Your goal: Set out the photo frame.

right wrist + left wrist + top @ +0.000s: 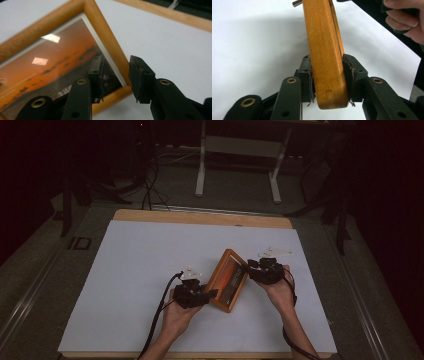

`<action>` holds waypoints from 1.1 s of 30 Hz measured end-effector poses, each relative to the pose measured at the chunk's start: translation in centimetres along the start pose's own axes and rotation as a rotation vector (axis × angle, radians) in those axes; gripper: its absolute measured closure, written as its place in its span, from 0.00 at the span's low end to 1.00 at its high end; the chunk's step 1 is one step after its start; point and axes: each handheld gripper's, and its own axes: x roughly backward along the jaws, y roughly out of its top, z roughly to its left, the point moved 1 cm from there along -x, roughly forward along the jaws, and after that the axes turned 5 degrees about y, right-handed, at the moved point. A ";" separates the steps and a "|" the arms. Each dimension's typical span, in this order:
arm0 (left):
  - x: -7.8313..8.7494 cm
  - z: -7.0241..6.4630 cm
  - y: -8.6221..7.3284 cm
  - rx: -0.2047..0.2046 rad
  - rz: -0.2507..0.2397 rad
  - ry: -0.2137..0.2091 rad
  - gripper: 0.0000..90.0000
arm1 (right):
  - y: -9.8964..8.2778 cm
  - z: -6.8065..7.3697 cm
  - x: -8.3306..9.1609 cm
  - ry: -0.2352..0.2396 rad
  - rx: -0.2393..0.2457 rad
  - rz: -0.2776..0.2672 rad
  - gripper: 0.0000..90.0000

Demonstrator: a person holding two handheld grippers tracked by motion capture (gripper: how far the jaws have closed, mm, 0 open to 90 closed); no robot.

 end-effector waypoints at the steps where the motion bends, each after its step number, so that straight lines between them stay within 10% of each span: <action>1: 0.0 -0.2 0.1 -0.007 0.001 -0.001 0.72 | 0.1 0.2 0.4 -0.002 0.004 -0.009 0.71; 14: -0.3 -2.0 1.0 -0.090 -0.017 -0.019 0.76 | 1.8 2.0 6.0 -0.020 0.057 -0.160 0.67; 33: -1.1 -4.2 1.9 -0.205 -0.029 -0.023 0.76 | 1.2 1.9 6.3 -0.024 0.056 -0.154 0.66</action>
